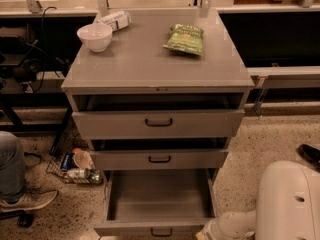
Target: Close bottom drawer
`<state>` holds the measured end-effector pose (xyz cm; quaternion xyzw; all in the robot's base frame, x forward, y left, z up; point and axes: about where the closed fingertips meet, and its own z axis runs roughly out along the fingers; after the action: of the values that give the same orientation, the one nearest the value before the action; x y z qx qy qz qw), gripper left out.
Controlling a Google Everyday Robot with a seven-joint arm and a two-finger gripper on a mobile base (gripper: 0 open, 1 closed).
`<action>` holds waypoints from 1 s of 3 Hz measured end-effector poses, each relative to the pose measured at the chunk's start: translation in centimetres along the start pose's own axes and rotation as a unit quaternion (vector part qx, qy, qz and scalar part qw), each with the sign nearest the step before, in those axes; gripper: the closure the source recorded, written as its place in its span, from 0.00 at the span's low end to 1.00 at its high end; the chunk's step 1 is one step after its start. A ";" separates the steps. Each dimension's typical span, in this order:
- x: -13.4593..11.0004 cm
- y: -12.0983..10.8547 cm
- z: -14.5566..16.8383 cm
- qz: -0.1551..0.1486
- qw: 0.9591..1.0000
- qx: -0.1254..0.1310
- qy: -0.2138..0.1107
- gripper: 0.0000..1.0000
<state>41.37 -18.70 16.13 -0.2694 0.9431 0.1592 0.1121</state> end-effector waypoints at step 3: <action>-4.9 -2.5 1.8 -0.018 0.996 0.023 -0.087 1.00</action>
Offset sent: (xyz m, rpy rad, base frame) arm 0.0290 0.0062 0.0012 0.0406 -0.1039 -0.0246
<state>47.04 -17.73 15.34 -0.2687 0.9282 0.1582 0.2029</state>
